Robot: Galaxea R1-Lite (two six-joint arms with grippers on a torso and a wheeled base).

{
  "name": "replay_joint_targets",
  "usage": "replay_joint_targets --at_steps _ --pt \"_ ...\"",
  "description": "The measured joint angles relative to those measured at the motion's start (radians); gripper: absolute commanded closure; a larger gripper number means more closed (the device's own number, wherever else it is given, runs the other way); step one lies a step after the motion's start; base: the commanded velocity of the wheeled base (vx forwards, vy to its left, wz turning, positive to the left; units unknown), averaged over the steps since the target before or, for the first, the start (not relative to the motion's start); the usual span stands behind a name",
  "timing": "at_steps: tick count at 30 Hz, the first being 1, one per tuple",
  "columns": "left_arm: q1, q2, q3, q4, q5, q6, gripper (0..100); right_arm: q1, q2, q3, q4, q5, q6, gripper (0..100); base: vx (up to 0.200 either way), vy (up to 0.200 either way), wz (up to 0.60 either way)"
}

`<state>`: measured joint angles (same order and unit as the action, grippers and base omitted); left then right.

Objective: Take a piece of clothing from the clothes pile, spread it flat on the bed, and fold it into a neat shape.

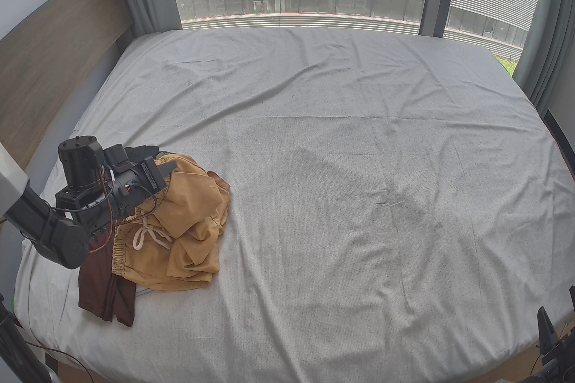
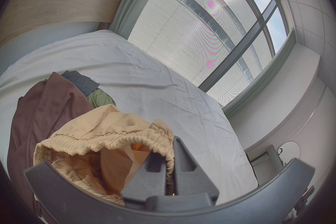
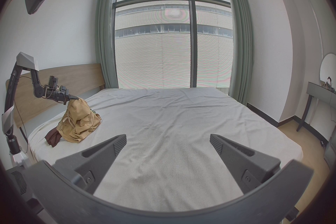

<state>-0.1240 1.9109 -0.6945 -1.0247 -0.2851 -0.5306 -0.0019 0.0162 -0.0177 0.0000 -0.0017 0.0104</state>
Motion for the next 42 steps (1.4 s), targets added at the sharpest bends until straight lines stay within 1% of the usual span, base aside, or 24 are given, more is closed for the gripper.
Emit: replay_joint_targets --at_steps 4,8,12,21,27,32,42 --pt "-0.013 -0.009 0.003 0.000 -0.006 0.001 100 0.000 0.000 0.000 0.000 0.000 0.000 0 0.000 0.000 0.00" --pt "-0.021 -0.016 0.006 0.001 -0.038 0.002 100 0.001 0.000 0.000 0.000 0.000 0.000 0 0.000 0.000 0.00" --pt "-0.041 -0.024 0.010 0.001 -0.044 -0.002 100 0.001 0.000 0.000 0.000 0.000 0.000 0 0.000 0.000 0.00" --pt "-0.129 -0.054 -0.001 -0.001 -0.043 -0.058 100 0.000 0.000 0.000 0.000 0.000 0.000 0 0.000 0.000 0.00" --pt "-0.191 -0.063 -0.049 -0.001 -0.036 -0.081 100 -0.001 0.000 0.000 0.000 0.000 -0.001 0 0.000 0.000 0.00" --pt "-0.230 -0.064 -0.098 0.002 -0.026 -0.086 100 -0.001 0.000 0.000 0.000 0.000 -0.002 0 0.000 0.000 0.00" --pt "-0.315 -0.060 -0.151 0.009 -0.022 -0.087 100 -0.002 0.000 0.000 0.000 0.000 -0.001 0 0.000 0.000 0.00"
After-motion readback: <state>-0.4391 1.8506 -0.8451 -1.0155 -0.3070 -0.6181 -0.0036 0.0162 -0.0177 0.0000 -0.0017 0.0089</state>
